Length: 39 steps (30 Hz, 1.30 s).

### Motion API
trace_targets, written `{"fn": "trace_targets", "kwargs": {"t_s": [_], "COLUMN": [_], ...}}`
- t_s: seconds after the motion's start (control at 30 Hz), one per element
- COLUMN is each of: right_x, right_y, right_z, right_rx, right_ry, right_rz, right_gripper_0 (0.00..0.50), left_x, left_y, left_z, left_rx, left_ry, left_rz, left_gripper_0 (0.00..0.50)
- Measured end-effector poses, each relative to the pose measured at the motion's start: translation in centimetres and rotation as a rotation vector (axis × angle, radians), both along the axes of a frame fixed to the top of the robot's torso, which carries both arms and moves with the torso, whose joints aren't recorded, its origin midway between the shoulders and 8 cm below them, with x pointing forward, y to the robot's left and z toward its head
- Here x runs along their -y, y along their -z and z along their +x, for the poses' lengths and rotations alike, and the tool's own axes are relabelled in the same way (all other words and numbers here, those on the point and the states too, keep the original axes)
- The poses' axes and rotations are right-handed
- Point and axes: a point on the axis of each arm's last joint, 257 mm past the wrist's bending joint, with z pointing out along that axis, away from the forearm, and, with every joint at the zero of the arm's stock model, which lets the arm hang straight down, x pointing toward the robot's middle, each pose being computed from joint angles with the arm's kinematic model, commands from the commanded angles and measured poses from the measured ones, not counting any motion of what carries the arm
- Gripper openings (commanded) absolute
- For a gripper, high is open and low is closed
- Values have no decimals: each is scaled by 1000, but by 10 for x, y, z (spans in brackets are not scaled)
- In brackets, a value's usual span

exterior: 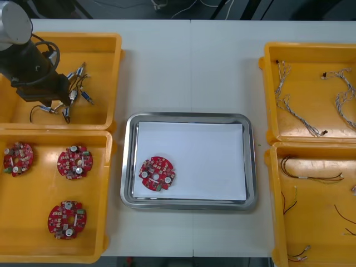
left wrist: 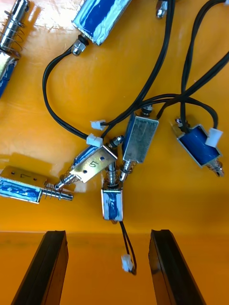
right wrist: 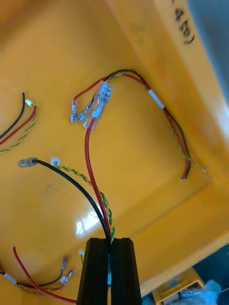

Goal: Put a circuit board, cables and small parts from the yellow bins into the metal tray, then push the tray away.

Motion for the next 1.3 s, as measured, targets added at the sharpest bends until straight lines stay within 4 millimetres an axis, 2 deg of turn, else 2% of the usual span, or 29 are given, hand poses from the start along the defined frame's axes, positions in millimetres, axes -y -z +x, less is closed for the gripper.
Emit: {"fn": "trace_targets", "kwargs": {"t_s": [0.27, 0.63, 0.8, 1.0, 1.1, 1.3], "right_x": [-7, -35, -45, -63, -72, -105], "right_y": [-44, -86, -102, -114, -116, -117], "right_z": [23, 33, 30, 31, 34, 47], "right_rx": [61, 67, 52, 58, 67, 103], "right_ry": [-112, -315, -465, -592, -722, -907], "right_rz": [4, 19, -27, -71, -124, -165], "right_gripper_0": [0, 0, 0, 0, 0, 0], "left_x": [-5, 5, 6, 9, 10, 10], "left_y": [18, 27, 27, 32, 35, 37], "left_z": [0, 6, 6, 8, 8, 7], "left_rx": [-14, -2, -1, 4, 2, -1], "left_ry": [0, 2, 4, 19, 25, 25], "left_rz": [35, 15, 13, 26, 29, 27], "left_gripper_0": [500, 500, 500, 500, 500, 500]}}
